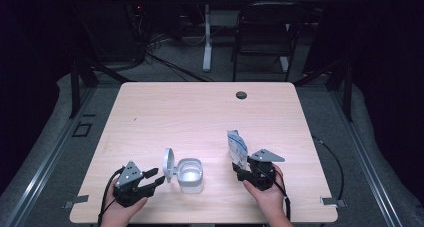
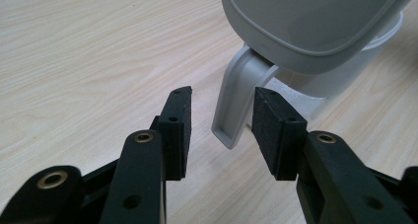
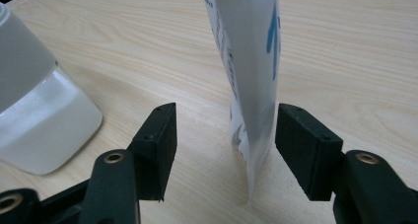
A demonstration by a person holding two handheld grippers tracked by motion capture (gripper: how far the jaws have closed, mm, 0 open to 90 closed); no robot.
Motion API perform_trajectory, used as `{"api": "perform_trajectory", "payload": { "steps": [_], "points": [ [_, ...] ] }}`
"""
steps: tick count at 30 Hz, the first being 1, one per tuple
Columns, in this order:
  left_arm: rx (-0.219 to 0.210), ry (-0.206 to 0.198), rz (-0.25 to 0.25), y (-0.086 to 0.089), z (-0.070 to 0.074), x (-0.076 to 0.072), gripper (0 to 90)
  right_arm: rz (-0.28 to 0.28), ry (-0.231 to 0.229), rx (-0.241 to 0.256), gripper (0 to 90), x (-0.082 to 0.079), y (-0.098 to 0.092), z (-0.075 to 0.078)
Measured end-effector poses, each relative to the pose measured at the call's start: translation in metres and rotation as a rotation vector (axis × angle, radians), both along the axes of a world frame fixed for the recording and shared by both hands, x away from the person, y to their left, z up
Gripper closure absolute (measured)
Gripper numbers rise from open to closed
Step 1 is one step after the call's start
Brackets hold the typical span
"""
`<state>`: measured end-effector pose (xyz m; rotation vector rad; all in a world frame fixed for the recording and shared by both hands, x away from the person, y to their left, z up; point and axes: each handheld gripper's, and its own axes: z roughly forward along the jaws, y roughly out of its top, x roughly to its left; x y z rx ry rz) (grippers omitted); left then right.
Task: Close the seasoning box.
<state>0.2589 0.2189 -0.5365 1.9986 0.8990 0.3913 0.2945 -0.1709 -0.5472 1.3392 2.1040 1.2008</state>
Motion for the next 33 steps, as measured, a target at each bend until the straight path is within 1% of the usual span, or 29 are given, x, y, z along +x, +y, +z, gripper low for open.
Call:
{"api": "perform_trajectory", "payload": {
  "steps": [3, 5, 6, 7, 8, 9, 10, 12, 14, 15, 16, 17, 19, 20, 21, 22, 23, 24, 25, 29, 30, 31, 33],
  "points": [
    [0.004, -0.003, 0.000, 0.001, 0.001, 0.000, 59.9, 0.005, -0.005, 0.001, 41.4, -0.003, -0.003, 0.002],
    [-0.001, -0.004, 0.005, 0.001, 0.001, 0.000, 59.9, 0.001, -0.007, -0.001, 41.4, -0.006, -0.006, 0.003],
    [-0.003, -0.002, 0.005, 0.001, 0.002, 0.000, 59.9, 0.000, -0.012, 0.004, 41.4, -0.008, -0.007, 0.004],
    [-0.009, -0.009, 0.009, 0.001, 0.002, 0.001, 59.9, -0.002, -0.014, 0.010, 41.4, -0.009, -0.009, 0.005],
    [-0.007, -0.011, 0.007, 0.001, 0.004, 0.001, 59.9, -0.001, -0.013, 0.015, 41.4, -0.010, -0.011, 0.006],
    [-0.004, -0.012, 0.006, 0.001, 0.005, 0.001, 59.9, 0.000, -0.012, 0.014, 41.2, -0.011, -0.012, 0.006],
    [-0.009, -0.012, 0.006, 0.001, 0.006, 0.001, 60.0, -0.001, -0.011, 0.013, 41.2, -0.012, -0.014, 0.007],
    [-0.009, -0.014, 0.007, 0.002, 0.007, 0.001, 60.0, -0.010, -0.018, 0.028, 40.9, -0.015, -0.016, 0.008],
    [-0.018, -0.023, 0.016, 0.002, 0.008, 0.001, 60.2, -0.012, -0.020, 0.025, 40.8, -0.017, -0.018, 0.009],
    [-0.018, -0.021, 0.015, 0.003, 0.010, 0.001, 60.2, -0.015, -0.026, 0.026, 40.7, -0.018, -0.019, 0.009],
    [-0.029, -0.026, 0.022, 0.003, 0.010, 0.002, 60.3, -0.019, -0.034, 0.027, 40.5, -0.019, -0.020, 0.009],
    [-0.023, -0.019, 0.023, 0.004, 0.012, 0.002, 60.4, -0.019, -0.036, 0.021, 40.3, -0.020, -0.022, 0.009],
    [-0.035, -0.024, 0.028, 0.004, 0.014, 0.003, 60.6, -0.026, -0.042, 0.031, 40.0, -0.021, -0.023, 0.007],
    [-0.040, -0.032, 0.032, 0.004, 0.014, 0.003, 60.6, -0.029, -0.043, 0.032, 40.0, -0.022, -0.024, 0.006],
    [-0.040, -0.026, 0.034, 0.005, 0.016, 0.004, 60.8, -0.027, -0.046, 0.023, 39.9, -0.022, -0.024, 0.005],
    [-0.050, -0.035, 0.045, 0.004, 0.017, 0.005, 60.8, -0.026, -0.051, 0.012, 39.7, -0.022, -0.024, 0.003],
    [-0.055, -0.035, 0.038, 0.004, 0.020, 0.007, 60.8, -0.024, -0.059, 0.003, 39.8, -0.023, -0.023, 0.003],
    [-0.065, -0.044, 0.043, 0.003, 0.021, 0.008, 60.8, -0.021, -0.072, -0.014, 39.8, -0.023, -0.023, 0.002],
    [-0.060, -0.043, 0.037, 0.003, 0.023, 0.009, 60.9, -0.020, -0.076, -0.018, 39.7, -0.024, -0.022, 0.002],
    [-0.068, -0.052, 0.044, 0.002, 0.026, 0.010, 60.9, -0.018, -0.092, -0.014, 39.7, -0.025, -0.023, 0.004],
    [-0.064, -0.052, 0.042, 0.003, 0.026, 0.010, 60.9, -0.019, -0.093, -0.008, 39.7, -0.026, -0.023, 0.005],
    [-0.059, -0.048, 0.044, 0.003, 0.026, 0.010, 60.9, -0.020, -0.096, -0.001, 39.7, -0.026, -0.024, 0.005],
    [-0.073, -0.039, 0.056, 0.003, 0.026, 0.010, 61.0, -0.022, -0.099, -0.005, 39.7, -0.027, -0.024, 0.006]
  ]
}}
